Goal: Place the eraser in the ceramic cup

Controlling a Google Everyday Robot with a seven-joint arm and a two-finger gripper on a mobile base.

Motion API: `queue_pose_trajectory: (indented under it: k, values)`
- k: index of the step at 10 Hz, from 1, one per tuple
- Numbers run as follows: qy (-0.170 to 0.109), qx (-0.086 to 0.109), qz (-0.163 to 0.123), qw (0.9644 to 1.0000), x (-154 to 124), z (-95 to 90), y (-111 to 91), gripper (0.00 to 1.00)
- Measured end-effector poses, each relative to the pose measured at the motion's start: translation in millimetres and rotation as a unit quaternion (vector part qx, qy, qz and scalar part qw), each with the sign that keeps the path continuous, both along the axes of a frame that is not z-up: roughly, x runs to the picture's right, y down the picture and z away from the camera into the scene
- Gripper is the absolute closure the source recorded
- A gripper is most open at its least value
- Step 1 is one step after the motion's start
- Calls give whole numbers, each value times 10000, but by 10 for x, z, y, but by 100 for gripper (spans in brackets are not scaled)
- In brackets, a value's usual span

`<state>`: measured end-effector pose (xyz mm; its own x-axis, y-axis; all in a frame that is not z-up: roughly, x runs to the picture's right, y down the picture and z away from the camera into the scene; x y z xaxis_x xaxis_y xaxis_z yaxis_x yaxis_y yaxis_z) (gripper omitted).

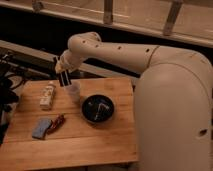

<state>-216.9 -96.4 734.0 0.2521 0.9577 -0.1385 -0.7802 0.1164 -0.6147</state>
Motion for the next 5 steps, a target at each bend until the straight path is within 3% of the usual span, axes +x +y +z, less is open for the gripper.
queue_pose_trajectory:
  k: [3, 5]
  values:
    - [29, 133, 14, 9999, -85, 26, -84, 100]
    - [45, 181, 102, 9998, -83, 176, -211, 100]
